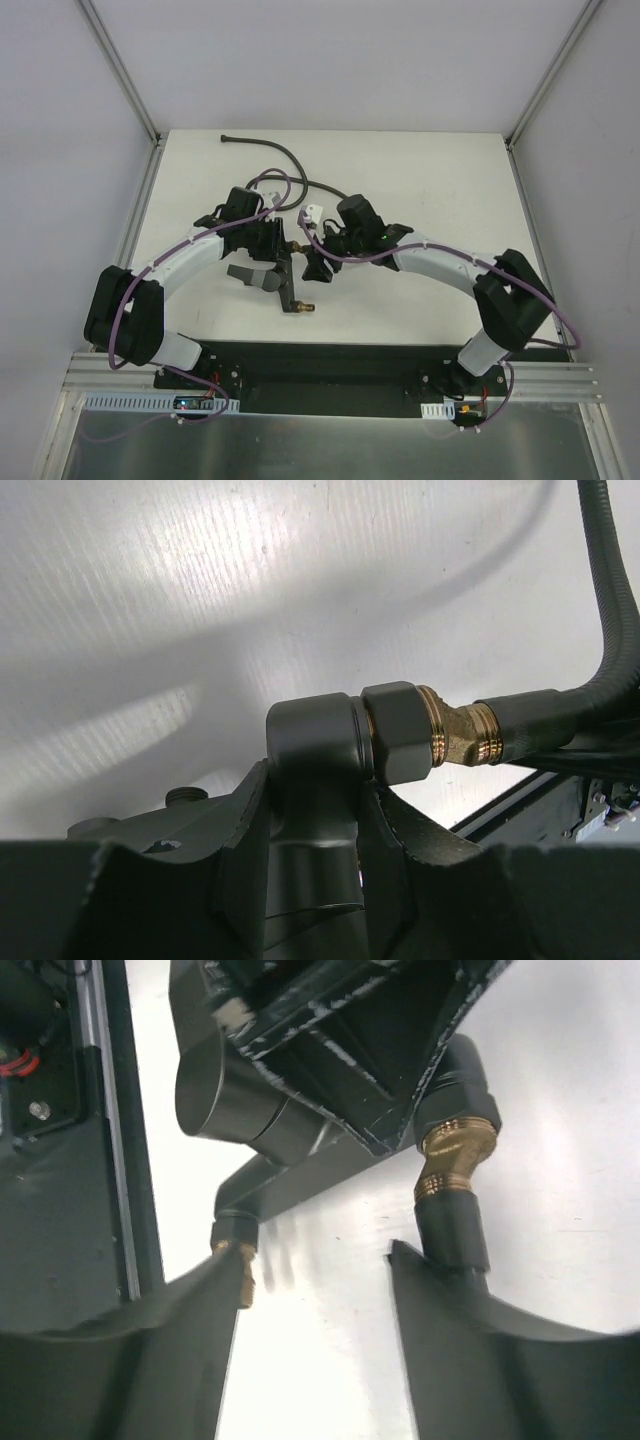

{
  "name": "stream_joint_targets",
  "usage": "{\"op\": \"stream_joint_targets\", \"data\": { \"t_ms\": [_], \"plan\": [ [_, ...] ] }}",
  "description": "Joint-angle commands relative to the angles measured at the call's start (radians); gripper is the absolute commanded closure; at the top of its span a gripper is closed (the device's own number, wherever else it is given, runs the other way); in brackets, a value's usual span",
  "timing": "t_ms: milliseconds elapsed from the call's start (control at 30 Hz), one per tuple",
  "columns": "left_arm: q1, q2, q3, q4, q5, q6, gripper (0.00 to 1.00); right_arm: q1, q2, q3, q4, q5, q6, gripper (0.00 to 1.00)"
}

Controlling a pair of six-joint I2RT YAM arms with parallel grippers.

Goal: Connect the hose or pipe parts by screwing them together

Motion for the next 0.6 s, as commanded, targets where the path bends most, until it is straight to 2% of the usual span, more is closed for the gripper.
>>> {"op": "stream_joint_targets", "data": {
  "t_ms": [0, 67, 133, 200, 267, 367, 467, 533, 567],
  "plan": [
    [0.000, -0.011, 0.070, -0.029, 0.051, -0.011, 1.00, 0.051, -0.178, -0.054, 0.041, 0.133, -0.192, 0.31],
    [0.000, -0.005, 0.076, -0.045, 0.051, -0.011, 1.00, 0.073, -0.206, -0.083, 0.044, 0.237, -0.266, 0.23],
    [0.000, 0.001, 0.084, -0.057, 0.058, -0.009, 1.00, 0.113, -0.212, -0.111, 0.058, 0.314, -0.403, 0.21],
    [0.000, 0.010, 0.098, -0.074, 0.077, -0.008, 1.00, 0.165, -0.199, -0.120, 0.069, 0.458, -0.511, 0.16],
    [0.000, 0.015, 0.110, -0.081, 0.101, -0.009, 1.00, 0.200, -0.151, -0.113, 0.076, 0.612, -0.652, 0.09],
    [0.000, 0.020, 0.127, -0.106, 0.115, -0.006, 1.00, 0.262, -0.074, -0.099, 0.096, 0.813, -0.812, 0.07],
    [0.000, 0.020, 0.139, -0.129, 0.120, 0.001, 1.00, 0.288, -0.022, -0.090, 0.121, 0.881, -0.868, 0.10],
    [0.000, 0.021, 0.144, -0.140, 0.121, 0.006, 1.00, 0.292, 0.002, -0.082, 0.138, 0.895, -0.875, 0.18],
    [0.000, 0.021, 0.142, -0.143, 0.126, 0.007, 1.00, 0.292, 0.009, -0.085, 0.153, 0.909, -0.884, 0.29]
  ]
}}
